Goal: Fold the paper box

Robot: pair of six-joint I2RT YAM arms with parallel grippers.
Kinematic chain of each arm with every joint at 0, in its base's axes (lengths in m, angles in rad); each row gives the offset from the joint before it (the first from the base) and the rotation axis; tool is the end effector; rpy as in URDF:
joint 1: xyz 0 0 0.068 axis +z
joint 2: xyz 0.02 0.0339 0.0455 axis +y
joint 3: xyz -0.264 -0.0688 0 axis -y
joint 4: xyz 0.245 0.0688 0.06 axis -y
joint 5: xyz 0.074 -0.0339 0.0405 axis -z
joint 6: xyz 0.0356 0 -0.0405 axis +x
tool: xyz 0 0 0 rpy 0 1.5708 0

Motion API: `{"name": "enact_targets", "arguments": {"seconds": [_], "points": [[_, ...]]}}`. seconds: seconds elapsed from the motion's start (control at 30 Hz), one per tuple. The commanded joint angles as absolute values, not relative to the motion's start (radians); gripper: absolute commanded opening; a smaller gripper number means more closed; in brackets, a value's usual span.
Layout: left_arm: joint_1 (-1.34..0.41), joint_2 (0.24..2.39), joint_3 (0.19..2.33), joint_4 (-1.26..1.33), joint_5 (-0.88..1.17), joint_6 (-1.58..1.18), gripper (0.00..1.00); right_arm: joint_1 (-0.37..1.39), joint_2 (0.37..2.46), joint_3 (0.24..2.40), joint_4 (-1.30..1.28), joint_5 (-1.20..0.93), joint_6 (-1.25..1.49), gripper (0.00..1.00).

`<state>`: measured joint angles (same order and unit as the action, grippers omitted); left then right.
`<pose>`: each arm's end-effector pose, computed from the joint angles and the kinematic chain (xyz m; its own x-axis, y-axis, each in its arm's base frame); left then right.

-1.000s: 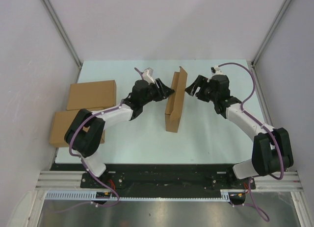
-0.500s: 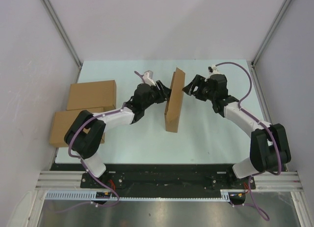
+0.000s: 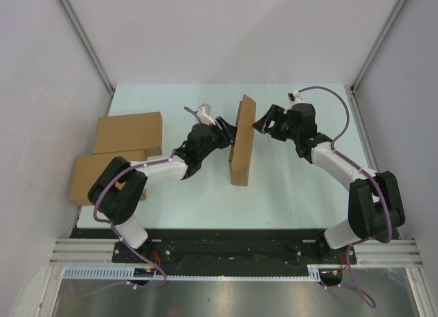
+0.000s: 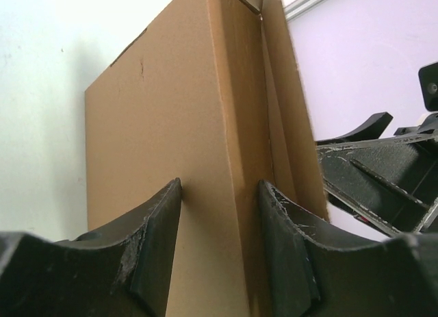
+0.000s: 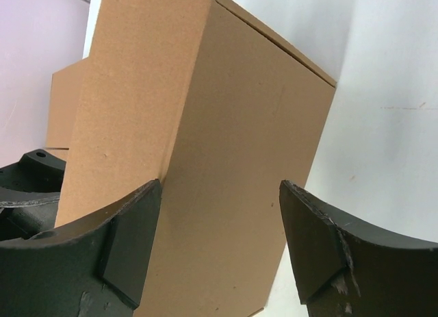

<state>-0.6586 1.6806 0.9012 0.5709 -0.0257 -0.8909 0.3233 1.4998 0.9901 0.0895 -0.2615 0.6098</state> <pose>0.2952 -0.2273 0.2237 -0.5632 -0.5471 -0.6192 0.2449 0.6052 -0.7575 0.3227 0.1178 0.2655 -0.6210 0.3754 -0.6880 -0.2135 0.7636 0.6093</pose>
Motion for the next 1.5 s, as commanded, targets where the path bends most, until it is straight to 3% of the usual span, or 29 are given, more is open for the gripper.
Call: {"name": "enact_targets", "arguments": {"seconds": [0.0,0.73,1.17,1.47], "points": [[-0.715,1.675,0.836,0.414,0.025,-0.914,0.53,0.324,1.460,1.009,0.038,-0.255,0.594,0.75],[-0.621,1.586,0.867,0.350,0.003,-0.891,0.66,0.230,1.408,1.009,0.038,-0.233,0.620,0.76],[-0.623,1.606,0.887,0.367,0.052,-0.890,0.64,0.241,1.407,1.009,0.052,-0.244,0.624,0.76],[-0.624,1.549,0.919,0.330,0.037,-0.862,0.68,0.244,1.382,1.009,0.029,-0.233,0.611,0.76]]}}
